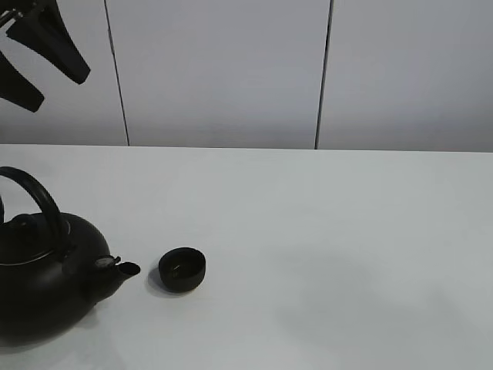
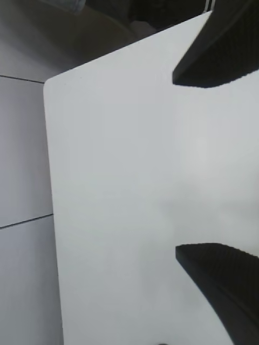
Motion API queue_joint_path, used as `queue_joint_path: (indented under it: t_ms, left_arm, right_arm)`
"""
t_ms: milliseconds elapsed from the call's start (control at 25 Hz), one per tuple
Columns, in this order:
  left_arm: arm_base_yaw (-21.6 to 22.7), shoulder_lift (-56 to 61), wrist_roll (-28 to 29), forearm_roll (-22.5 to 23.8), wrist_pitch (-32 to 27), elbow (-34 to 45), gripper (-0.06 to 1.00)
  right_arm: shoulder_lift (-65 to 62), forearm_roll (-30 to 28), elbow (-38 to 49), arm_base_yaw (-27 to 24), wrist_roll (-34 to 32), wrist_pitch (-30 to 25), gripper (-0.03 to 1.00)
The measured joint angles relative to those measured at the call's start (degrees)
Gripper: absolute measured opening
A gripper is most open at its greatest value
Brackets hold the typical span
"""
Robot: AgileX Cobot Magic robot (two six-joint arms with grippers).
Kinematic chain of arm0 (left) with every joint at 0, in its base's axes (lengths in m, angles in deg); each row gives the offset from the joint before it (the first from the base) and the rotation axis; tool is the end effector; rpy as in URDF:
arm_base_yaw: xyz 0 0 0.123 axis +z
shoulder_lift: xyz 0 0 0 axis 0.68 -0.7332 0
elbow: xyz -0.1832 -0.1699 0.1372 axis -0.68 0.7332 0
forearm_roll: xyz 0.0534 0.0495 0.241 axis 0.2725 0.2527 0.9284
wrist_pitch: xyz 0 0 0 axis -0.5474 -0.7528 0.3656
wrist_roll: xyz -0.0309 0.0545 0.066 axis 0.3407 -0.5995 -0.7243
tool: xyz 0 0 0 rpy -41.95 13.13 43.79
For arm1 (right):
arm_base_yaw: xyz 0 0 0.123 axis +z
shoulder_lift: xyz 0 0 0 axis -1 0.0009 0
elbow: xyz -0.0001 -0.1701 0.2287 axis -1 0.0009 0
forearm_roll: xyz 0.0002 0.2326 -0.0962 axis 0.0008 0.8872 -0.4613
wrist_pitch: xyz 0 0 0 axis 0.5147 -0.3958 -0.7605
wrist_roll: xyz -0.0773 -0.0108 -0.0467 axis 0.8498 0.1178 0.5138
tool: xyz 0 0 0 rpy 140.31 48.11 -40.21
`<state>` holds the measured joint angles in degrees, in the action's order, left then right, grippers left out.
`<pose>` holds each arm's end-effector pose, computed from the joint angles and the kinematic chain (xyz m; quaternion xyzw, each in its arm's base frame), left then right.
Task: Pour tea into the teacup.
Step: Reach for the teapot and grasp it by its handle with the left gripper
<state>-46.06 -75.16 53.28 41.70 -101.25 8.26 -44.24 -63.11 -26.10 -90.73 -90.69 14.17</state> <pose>0.3432 -0.0670 0.2835 0.0936 0.9401 -0.2688 0.1874 -0.0307 -0.0057 0.3159 0.0338 0.8440 -0.0252 0.5346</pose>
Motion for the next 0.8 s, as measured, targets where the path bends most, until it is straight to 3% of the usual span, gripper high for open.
queue_joint_path:
  t_ms: [320,800]
  left_arm:
    - [0.0,0.0,0.0,0.0,0.0,0.0,0.51]
    - [0.0,0.0,0.0,0.0,0.0,0.0,0.51]
  right_arm:
    - [-2.2,-0.1,8.7,0.0,-0.2,2.5,0.54]
    - [-2.2,0.6,12.4,0.0,-0.2,5.5,0.54]
